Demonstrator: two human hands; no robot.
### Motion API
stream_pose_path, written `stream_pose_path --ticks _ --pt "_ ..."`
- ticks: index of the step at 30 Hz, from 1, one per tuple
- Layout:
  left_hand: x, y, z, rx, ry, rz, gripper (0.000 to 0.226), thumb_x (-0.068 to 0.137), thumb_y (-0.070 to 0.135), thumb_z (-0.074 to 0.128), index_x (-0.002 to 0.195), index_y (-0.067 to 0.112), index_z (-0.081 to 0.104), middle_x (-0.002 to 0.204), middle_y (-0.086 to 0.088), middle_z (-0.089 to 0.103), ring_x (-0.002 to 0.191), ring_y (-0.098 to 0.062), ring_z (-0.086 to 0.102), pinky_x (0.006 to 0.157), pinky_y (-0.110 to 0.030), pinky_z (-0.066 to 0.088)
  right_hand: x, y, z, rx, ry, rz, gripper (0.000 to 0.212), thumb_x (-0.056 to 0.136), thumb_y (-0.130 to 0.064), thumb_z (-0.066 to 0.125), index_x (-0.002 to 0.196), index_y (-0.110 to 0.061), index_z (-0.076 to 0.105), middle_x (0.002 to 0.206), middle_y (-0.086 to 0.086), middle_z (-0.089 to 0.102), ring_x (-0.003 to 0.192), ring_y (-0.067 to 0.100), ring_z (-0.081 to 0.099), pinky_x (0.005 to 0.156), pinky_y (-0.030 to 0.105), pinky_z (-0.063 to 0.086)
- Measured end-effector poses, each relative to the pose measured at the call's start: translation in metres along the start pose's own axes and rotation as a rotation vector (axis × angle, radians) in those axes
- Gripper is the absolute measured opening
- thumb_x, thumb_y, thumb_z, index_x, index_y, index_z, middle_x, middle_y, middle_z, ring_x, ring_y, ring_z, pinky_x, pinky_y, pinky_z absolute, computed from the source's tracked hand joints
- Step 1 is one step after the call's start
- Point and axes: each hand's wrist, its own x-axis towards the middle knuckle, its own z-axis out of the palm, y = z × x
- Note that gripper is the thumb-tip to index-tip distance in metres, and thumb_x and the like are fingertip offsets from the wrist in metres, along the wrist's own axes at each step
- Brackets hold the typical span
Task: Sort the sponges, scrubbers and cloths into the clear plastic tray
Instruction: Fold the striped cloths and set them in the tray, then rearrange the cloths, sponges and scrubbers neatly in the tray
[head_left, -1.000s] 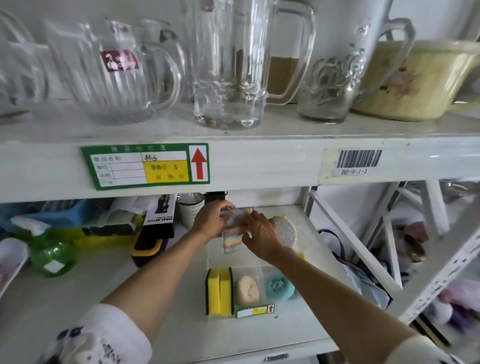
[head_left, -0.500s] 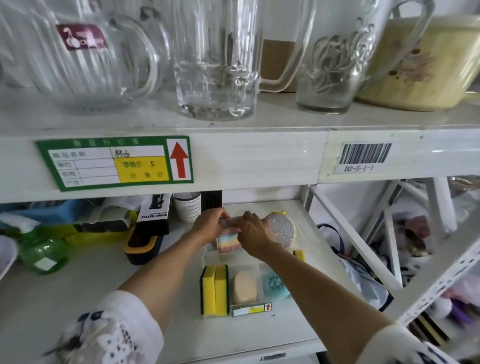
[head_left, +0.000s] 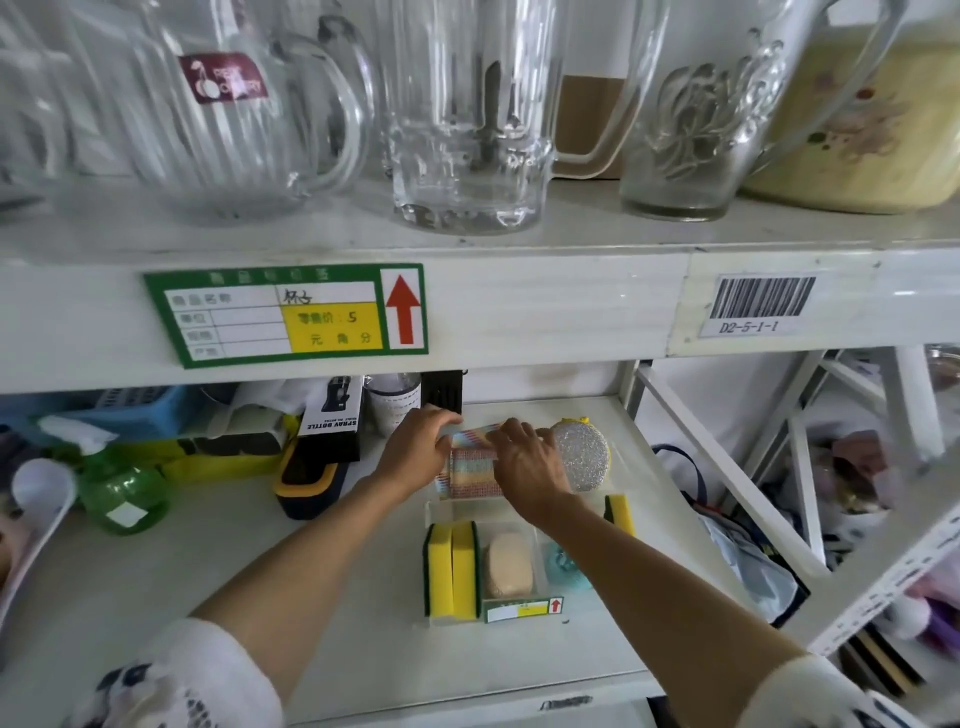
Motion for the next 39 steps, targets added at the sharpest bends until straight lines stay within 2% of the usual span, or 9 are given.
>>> stream_pose_path --ticks 3,7,11,18,21,26,30,35,39 --pt "-0.026 0.005 -0.012 0.04 0.105 0.09 0.03 0.092 0.011 0.056 0.121 0.017 0.062 0.119 0.0 0.062 0.115 -0.017 0.054 0.081 -0.015 0.025 -0.012 -0.003 -0.003 0.011 0.056 -0.096 0.036 0.082 -0.018 0.058 0.118 -0.019 0.061 0.113 0.006 0.065 0.103 0.027 0.062 0.087 0.044 0.048" --pt "-0.075 -0.002 -0.016 -0.007 0.066 0.229 0.034 0.093 0.036 0.051 0.12 0.017 0.059 0.117 0.0 0.061 0.111 -0.015 0.056 0.091 -0.032 0.049 -0.041 -0.004 0.0 0.085 0.044 -0.305 0.035 0.094 -0.038 0.044 0.121 -0.019 0.056 0.115 0.004 0.062 0.102 0.024 0.062 0.084 0.039 0.048" --pt "-0.123 -0.018 -0.015 -0.047 -0.044 0.21 0.056 0.089 0.06 0.048 0.131 0.024 0.047 0.128 0.007 0.053 0.118 -0.005 0.049 0.097 -0.026 0.045 -0.075 -0.01 -0.009 0.162 -0.05 -0.365 0.058 0.096 -0.058 0.027 0.134 -0.019 0.046 0.128 0.003 0.058 0.113 0.021 0.056 0.093 0.036 0.046" --pt "-0.161 -0.025 -0.002 -0.011 -0.18 0.194 0.091 0.073 0.07 0.061 0.146 0.03 0.025 0.147 0.01 0.036 0.133 -0.004 0.037 0.109 -0.024 0.038 -0.109 -0.019 -0.009 0.082 -0.093 -0.448 0.099 0.075 -0.077 0.049 0.147 -0.012 0.027 0.14 0.006 0.051 0.119 0.022 0.054 0.1 0.034 0.044" --pt "-0.162 -0.019 0.002 -0.028 -0.178 0.18 0.09 0.074 0.062 0.065 0.146 0.029 0.022 0.148 0.009 0.034 0.135 -0.006 0.035 0.109 -0.021 0.035 -0.112 -0.019 -0.001 0.056 -0.111 -0.451 0.107 0.071 -0.072 0.059 0.149 -0.009 0.021 0.143 0.008 0.047 0.123 0.024 0.052 0.102 0.034 0.044" --pt "-0.159 -0.014 0.001 -0.053 -0.177 0.137 0.088 0.072 0.057 0.07 0.142 0.03 0.024 0.142 0.007 0.041 0.129 -0.007 0.042 0.102 -0.018 0.039 -0.109 -0.022 -0.001 0.167 -0.141 -0.365 0.091 0.074 -0.037 0.075 0.146 -0.013 0.025 0.14 0.008 0.051 0.121 0.027 0.054 0.101 0.035 0.044" --pt "-0.151 -0.013 -0.007 -0.089 -0.18 0.052 0.088 0.073 0.057 0.069 0.143 0.033 0.022 0.143 0.008 0.043 0.127 -0.006 0.045 0.101 -0.023 0.042 -0.103 -0.023 -0.012 0.311 -0.188 -0.256 0.082 0.079 -0.037 0.068 0.145 -0.018 0.023 0.14 0.006 0.048 0.115 0.027 0.057 0.097 0.032 0.044" --pt "-0.141 -0.01 -0.012 -0.1 -0.244 0.02 0.087 0.077 0.06 0.062 0.147 0.036 0.016 0.142 0.007 0.044 0.125 -0.006 0.044 0.103 -0.03 0.044 -0.094 -0.024 -0.016 0.34 -0.247 -0.222 0.095 0.081 -0.036 0.064 0.152 -0.018 0.005 0.141 0.007 0.042 0.097 0.027 0.062 0.086 0.033 0.048" --pt "-0.138 -0.009 -0.011 -0.085 -0.297 -0.011 0.088 0.078 0.058 0.062 0.149 0.036 0.013 0.147 0.005 0.04 0.129 -0.007 0.042 0.105 -0.03 0.041 -0.092 -0.025 -0.014 0.339 -0.301 -0.209 0.098 0.082 -0.037 0.064 0.154 -0.017 -0.001 0.143 0.009 0.043 0.102 0.029 0.061 0.088 0.037 0.049"
